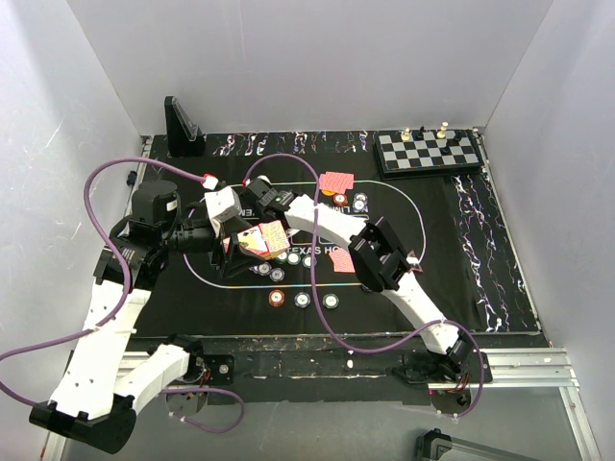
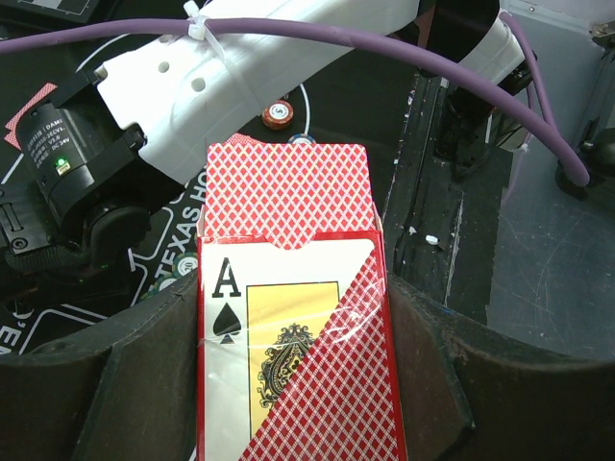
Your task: Distribute texas hold em gaming equipment
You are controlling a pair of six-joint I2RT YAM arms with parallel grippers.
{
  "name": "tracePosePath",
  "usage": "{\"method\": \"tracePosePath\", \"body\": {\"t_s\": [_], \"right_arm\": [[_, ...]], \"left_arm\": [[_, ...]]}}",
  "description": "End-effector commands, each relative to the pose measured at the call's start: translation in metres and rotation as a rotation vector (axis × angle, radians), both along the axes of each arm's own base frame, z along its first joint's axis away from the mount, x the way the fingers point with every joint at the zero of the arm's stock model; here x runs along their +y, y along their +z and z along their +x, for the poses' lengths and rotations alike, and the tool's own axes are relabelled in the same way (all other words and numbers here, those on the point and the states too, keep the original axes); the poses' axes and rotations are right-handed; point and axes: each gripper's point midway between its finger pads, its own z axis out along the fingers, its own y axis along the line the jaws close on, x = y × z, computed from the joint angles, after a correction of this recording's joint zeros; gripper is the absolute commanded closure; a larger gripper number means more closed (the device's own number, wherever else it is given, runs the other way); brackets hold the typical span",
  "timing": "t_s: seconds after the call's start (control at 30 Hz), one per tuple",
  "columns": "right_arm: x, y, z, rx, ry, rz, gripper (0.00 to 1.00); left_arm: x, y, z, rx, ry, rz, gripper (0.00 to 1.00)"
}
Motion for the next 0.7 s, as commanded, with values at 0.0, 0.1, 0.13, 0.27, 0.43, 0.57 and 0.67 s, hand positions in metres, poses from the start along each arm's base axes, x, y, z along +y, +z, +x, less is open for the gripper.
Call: {"method": "tracePosePath", "body": {"t_s": [0.0, 0.1, 0.13, 0.27, 0.43, 0.57, 0.67], "right_arm": [[-0.002, -0.015, -0.028, 0.15, 0.011, 0.033, 0.56], [-0.002, -0.016, -0.028, 0.169, 0.008, 0.047, 0.49], [-0.001, -0.014, -0.027, 0.175, 0.007, 0.06, 0.35], [-0.003, -0.003, -0.018, 0.157, -0.017, 0.092, 0.17], [-0.002, 0.012, -0.011, 0.14, -0.021, 0.136, 0.17], [-0.006, 0.014, -0.003, 0.13, -0.037, 0.143, 0.19], [-0.013, 0.011, 0.004, 0.13, -0.057, 0.142, 0.2]], "left_arm": [[-0.001, 0.024, -0.001, -0.075, -0.012, -0.035, 1.0], [-0.001, 0.023, -0.001, -0.076, -0.009, -0.033, 1.0], [-0.001, 0.023, -0.001, -0.077, -0.01, -0.033, 1.0], [-0.002, 0.022, -0.001, -0.068, -0.015, -0.034, 1.0], [-0.003, 0.02, 0.002, -0.065, -0.012, -0.031, 1.0], [-0.002, 0.018, 0.006, -0.066, -0.002, -0.032, 1.0], [-0.003, 0.017, 0.007, -0.063, 0.001, -0.032, 1.0]]}}
